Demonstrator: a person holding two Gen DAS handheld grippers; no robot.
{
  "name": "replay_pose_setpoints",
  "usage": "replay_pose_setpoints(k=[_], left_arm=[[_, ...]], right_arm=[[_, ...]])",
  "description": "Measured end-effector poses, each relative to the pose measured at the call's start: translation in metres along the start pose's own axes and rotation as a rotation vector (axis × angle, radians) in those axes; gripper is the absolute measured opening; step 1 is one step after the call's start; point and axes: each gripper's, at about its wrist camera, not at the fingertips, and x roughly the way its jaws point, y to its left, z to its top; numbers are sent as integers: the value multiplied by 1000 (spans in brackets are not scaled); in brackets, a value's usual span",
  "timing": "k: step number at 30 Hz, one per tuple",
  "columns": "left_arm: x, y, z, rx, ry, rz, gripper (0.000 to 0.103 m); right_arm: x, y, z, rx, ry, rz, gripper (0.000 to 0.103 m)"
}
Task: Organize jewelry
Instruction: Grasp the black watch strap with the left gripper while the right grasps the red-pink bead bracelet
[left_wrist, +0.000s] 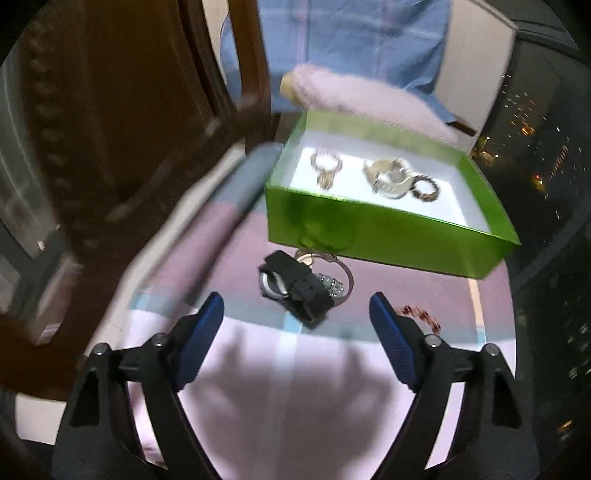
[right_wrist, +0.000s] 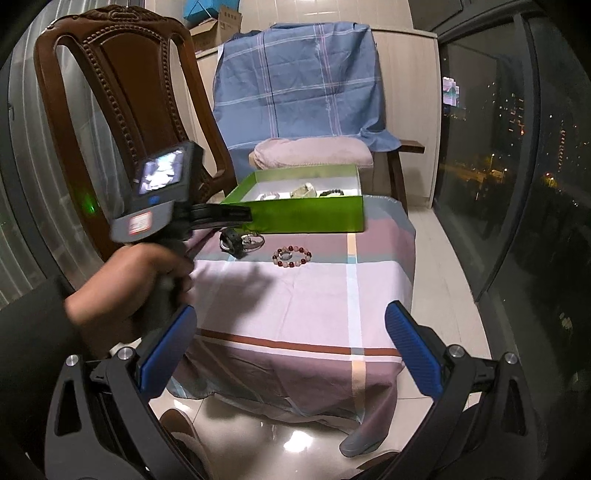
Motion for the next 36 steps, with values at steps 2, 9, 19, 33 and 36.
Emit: replay_pose_setpoints(k=[2,9,19,33,36], left_arm=[[18,-1,4,-17,23,6,67],[16,12,8,-27,33,-107,21],[-138,56,-22,127,-209,-285,20],[-188,84,-45,180,-260,-329,20],[-196,84,-44,188,-271,-339,20]], right_arm=[[6,-1,0,-10,10,1,99],[52,-4,18,-97,67,-22,95],[200,-18,70,-152,251,-77,48],[255,-6,68,-130,357,-48,7],[198,-6,90,-80,240,16,7]])
